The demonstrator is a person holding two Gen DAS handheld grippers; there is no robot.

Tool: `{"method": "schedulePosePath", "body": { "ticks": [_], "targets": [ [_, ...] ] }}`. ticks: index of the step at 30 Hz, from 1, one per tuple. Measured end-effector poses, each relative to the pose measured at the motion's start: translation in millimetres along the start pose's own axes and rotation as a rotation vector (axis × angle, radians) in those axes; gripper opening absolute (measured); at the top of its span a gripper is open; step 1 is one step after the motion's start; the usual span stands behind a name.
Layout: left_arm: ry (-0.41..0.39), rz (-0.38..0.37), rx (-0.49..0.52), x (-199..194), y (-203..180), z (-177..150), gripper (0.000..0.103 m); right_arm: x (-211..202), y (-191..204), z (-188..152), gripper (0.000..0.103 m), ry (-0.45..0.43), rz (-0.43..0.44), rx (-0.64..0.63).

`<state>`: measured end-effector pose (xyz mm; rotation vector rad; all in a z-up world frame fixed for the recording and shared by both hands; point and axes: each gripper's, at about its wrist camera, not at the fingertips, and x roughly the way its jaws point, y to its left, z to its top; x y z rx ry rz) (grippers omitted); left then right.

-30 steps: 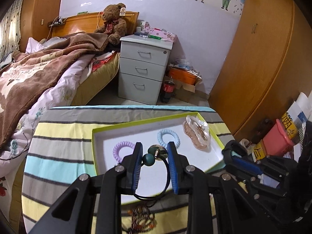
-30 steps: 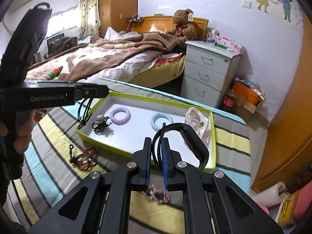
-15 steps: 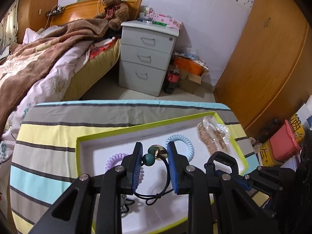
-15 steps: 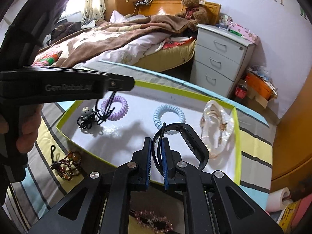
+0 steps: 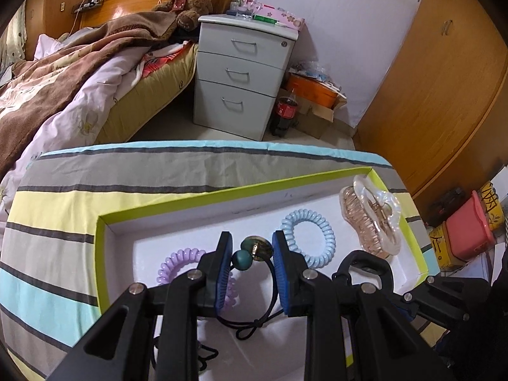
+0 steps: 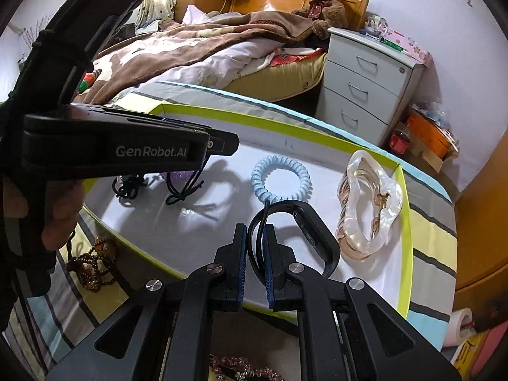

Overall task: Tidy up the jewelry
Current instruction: 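Carry both items over the green tray and open the left tool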

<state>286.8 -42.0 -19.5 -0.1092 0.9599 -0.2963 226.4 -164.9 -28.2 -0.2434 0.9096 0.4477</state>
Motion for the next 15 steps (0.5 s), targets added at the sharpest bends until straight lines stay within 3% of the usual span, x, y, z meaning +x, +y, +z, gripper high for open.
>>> {"method": "schedulePosePath", "body": {
  "ticks": [15],
  "targets": [
    [0.027, 0.013, -0.014, 13, 0, -2, 0.027, 7, -4, -2, 0.01, 0.013, 0.013, 0.016]
  ]
}}
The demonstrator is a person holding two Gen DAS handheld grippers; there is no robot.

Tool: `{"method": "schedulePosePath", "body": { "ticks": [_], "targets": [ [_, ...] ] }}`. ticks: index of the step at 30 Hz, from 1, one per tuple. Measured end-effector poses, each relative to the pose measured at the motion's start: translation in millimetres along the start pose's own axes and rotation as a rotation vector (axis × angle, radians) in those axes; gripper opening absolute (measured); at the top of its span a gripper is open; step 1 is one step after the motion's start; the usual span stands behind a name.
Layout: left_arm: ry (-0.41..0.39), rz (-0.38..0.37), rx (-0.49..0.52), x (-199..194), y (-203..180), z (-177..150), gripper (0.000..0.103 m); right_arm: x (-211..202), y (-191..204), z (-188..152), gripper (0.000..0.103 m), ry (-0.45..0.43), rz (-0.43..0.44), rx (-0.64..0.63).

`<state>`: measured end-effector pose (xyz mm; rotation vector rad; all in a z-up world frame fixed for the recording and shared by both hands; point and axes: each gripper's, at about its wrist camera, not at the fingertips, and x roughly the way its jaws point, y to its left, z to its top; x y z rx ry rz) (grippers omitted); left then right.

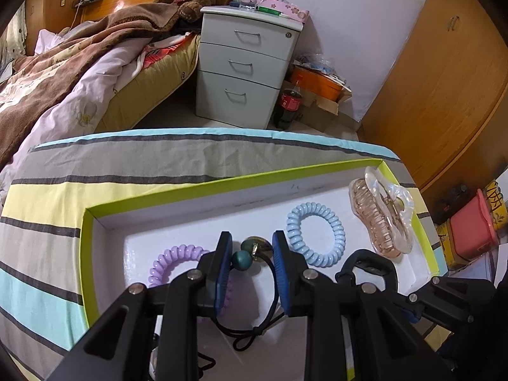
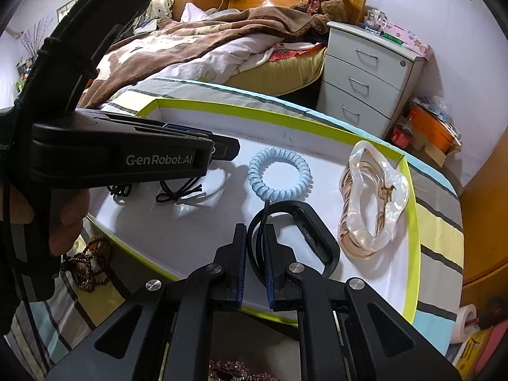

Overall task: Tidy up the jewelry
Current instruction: 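Carry both items over the green tray and open the left tool, then open the right tool to drop the black band into the tray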

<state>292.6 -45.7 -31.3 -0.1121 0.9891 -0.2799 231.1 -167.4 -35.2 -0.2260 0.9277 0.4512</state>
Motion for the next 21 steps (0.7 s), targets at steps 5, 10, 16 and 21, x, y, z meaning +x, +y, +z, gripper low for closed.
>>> {"method": "schedulePosePath", "body": {
  "ticks": [5, 10, 16, 21],
  "targets": [
    [0.005, -0.005, 0.0, 1, 0, 0, 0.028, 1, 1, 1, 0.01, -0.001, -0.007, 0.003],
    [0.004, -0.002, -0.001, 0, 0, 1, 0.038, -1, 2, 2, 0.014, -0.011, -0.012, 0.008],
    [-0.005, -0.001, -0.001, -3, 0, 0, 0.044, -4, 2, 1, 0.015, -0.02, -0.017, 0.012],
    [-0.023, 0.006, 0.002, -11, -1, -2, 0.052, -8, 2, 0, 0.017, -0.03, -0.02, 0.017]
  ]
}}
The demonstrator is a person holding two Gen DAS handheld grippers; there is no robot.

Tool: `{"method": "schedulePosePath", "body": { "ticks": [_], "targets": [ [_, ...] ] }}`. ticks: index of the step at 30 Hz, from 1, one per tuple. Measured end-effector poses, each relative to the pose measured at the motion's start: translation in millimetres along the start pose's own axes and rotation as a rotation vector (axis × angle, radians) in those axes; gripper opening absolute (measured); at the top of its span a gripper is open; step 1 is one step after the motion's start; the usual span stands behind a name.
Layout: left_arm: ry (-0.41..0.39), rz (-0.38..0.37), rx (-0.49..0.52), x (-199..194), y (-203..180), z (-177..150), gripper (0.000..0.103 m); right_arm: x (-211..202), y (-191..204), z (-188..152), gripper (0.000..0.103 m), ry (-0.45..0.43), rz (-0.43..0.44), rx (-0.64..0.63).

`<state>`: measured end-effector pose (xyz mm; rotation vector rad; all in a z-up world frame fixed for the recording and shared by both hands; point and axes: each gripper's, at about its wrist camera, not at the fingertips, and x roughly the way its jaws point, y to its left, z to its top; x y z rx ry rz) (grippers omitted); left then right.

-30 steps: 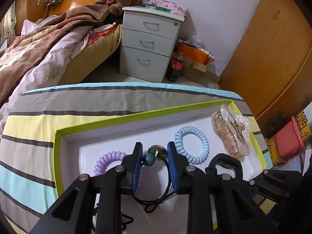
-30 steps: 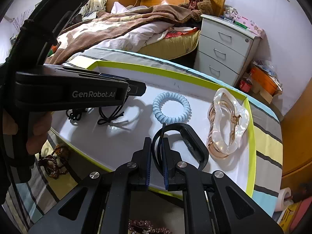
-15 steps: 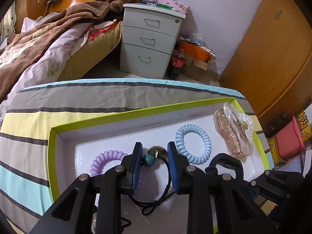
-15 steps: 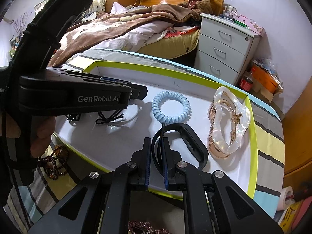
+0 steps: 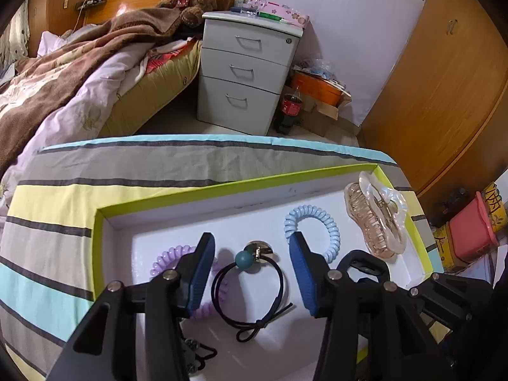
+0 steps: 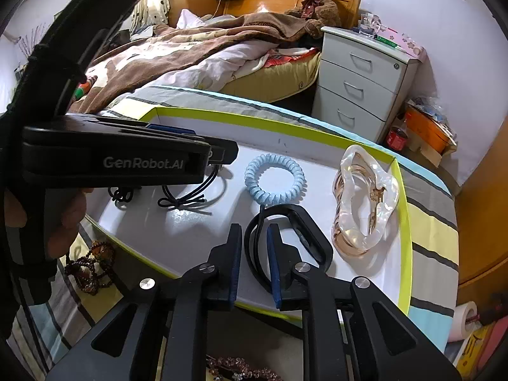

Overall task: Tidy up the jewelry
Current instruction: 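Open the right tool to drop the black band into the tray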

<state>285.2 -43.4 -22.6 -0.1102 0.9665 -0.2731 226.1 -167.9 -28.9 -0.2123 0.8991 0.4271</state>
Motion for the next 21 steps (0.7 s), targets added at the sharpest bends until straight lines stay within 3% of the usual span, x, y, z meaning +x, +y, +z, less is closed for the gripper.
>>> {"method": "schedulePosePath", "body": {
  "ticks": [9, 11, 21],
  "targets": [
    [-0.039, -0.007, -0.006, -28, -2, -9, 0.056, -18, 2, -4, 0.023, -0.04, -0.003, 0.016],
    [-0.047, -0.008, -0.006, -35, -2, -11, 0.057, -23, 4, -5, 0.029, -0.048, -0.001, 0.02],
    [-0.102, 0.003, 0.012, -77, -6, -29, 0.06, -50, 11, -12, 0.029, -0.097, -0.007, 0.045]
  ]
}}
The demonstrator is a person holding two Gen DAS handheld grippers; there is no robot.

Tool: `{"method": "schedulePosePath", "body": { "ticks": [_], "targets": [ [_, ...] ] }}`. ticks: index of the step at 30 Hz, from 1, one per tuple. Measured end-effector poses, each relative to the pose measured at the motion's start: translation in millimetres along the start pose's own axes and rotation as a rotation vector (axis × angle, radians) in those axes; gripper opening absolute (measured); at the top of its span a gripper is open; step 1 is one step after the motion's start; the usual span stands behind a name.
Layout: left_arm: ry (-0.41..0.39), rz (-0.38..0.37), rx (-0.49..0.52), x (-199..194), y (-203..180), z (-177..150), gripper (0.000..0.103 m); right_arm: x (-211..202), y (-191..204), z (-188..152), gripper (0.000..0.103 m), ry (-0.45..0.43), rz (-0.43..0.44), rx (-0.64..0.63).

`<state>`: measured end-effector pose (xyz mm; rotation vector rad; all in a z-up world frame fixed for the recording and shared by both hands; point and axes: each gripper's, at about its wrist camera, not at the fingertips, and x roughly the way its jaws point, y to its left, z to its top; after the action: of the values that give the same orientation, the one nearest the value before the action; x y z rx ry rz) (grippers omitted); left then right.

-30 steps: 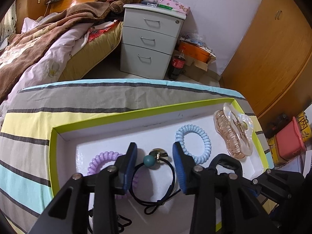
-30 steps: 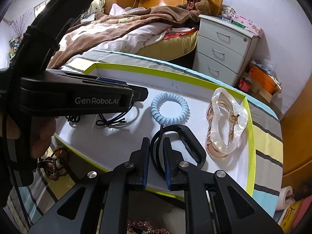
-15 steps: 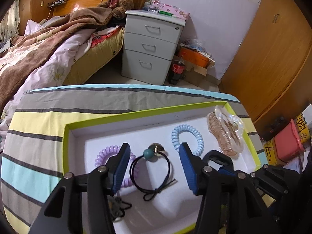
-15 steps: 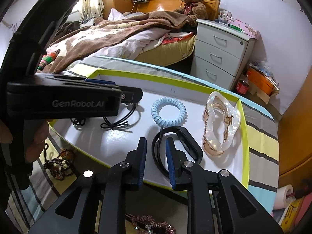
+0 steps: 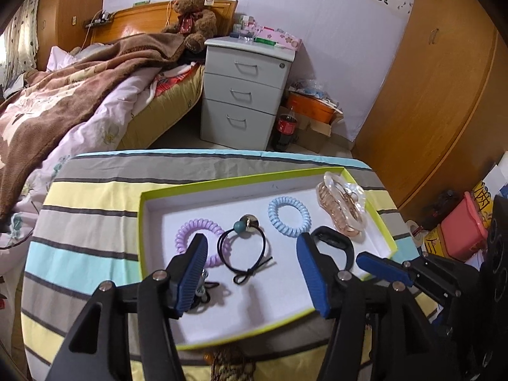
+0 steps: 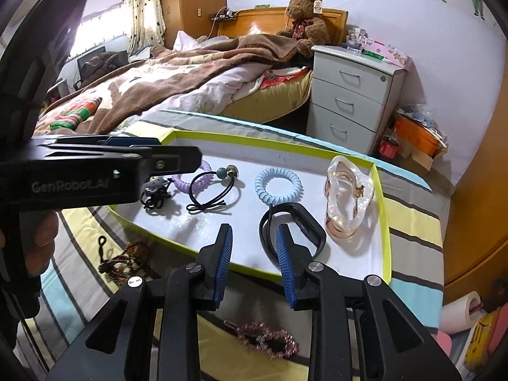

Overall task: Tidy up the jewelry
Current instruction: 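Open the right tool to drop the black band into the tray, then reach the right tool to the pink rhinestone hair clip and grasp it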

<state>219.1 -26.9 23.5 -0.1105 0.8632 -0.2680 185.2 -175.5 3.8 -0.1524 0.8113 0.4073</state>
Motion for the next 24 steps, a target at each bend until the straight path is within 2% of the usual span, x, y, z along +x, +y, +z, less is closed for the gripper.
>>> {"method": "schedulePosePath", "body": {
  "ticks": [11, 17, 24],
  "targets": [
    [-0.064, 0.035, 0.015, -46, 5, -18, 0.067, -36, 8, -12, 0.03, -0.053, -0.014, 0.015],
    [-0.097, 0.03, -0.018, -71, 19, -39, 0.07, -57, 7, -28, 0.03, -0.083, -0.023, 0.039],
    [-0.128, 0.065, -0.051, -90, 38, -69, 0.071, -71, -8, -50, 0.03, -0.081, -0.057, 0.095]
  ]
}}
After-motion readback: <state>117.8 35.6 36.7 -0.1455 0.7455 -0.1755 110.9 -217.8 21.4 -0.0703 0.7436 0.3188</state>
